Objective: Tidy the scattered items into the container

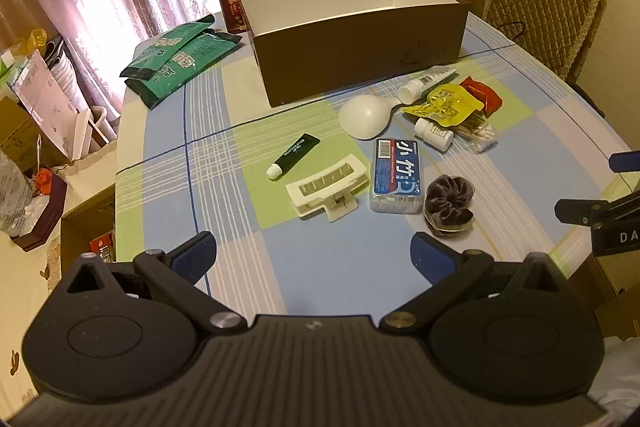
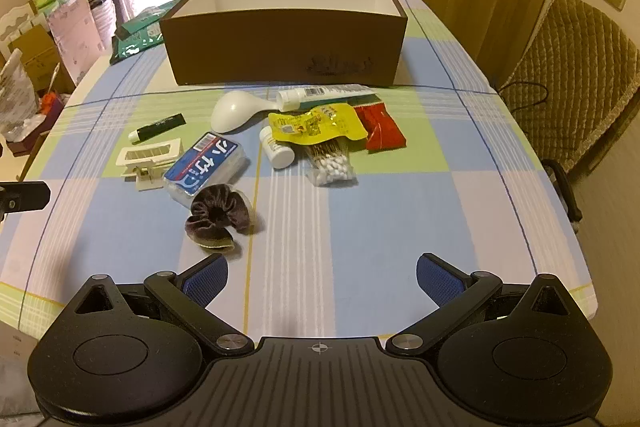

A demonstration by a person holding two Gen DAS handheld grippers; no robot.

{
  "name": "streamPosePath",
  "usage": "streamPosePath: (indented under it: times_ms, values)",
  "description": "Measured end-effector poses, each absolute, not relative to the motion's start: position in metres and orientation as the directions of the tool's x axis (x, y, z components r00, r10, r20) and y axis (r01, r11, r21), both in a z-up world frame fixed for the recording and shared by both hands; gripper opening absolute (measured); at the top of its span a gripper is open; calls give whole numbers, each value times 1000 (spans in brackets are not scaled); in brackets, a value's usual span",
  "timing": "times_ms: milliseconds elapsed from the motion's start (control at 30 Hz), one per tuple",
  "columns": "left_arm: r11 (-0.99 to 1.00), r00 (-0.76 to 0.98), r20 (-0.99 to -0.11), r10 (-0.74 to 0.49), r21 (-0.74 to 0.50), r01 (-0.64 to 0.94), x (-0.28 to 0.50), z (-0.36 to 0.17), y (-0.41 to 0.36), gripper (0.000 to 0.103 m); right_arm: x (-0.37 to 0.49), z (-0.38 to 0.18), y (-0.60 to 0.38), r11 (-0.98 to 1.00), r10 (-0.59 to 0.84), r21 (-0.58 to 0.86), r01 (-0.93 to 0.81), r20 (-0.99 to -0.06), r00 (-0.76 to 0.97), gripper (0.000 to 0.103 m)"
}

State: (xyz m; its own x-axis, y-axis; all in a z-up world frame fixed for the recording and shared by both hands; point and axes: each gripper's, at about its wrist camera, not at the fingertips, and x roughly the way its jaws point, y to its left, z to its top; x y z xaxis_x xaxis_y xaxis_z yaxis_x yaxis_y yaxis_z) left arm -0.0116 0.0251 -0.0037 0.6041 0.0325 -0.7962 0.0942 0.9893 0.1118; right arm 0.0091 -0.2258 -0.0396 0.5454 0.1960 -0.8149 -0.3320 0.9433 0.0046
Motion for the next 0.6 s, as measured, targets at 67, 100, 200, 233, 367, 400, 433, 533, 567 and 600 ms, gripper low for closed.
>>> streamPosePath:
  times_ms: [67, 100, 200, 233, 367, 400, 433, 533, 567, 600]
  values:
    - [989, 607, -794, 28, 109, 97, -12, -4, 26, 102, 7, -40, -225, 943, 195, 2, -334, -815, 545, 103]
    - [989, 607, -794, 27, 109, 98, -12, -4, 27, 102, 7, -39, -225, 943, 194, 2, -333, -815, 546, 103]
    - [990, 603, -798, 21, 102, 101, -13, -5, 30, 102, 6, -39, -224, 944, 192, 1, -329, -815, 547, 103]
    - [990, 601, -799, 19, 100, 101, -13, -5, 31, 102, 6, -39, -223, 945, 190, 0, -327, -815, 548, 103]
    - [991, 586, -811, 10, 88, 105, -12, -8, 35, 102, 7, -39, -219, 949, 180, -6, -317, -813, 553, 103]
    - [991, 582, -813, 7, 84, 106, -11, -9, 37, 102, 7, -39, -219, 949, 177, -7, -315, -813, 554, 103]
    - [991, 579, -816, 3, 80, 108, -11, -9, 38, 102, 7, -39, -218, 950, 174, -10, -312, -814, 555, 103]
    - [991, 572, -820, -5, 72, 112, -10, -12, 40, 102, 7, -40, -216, 952, 167, -16, -304, -809, 563, 103]
    - [991, 571, -821, -6, 72, 114, -9, -13, 41, 102, 7, -40, -215, 952, 165, -22, -305, -804, 571, 103]
    - [990, 571, -821, -8, 72, 118, -9, -14, 41, 102, 6, -41, -215, 951, 164, -28, -308, -798, 580, 103]
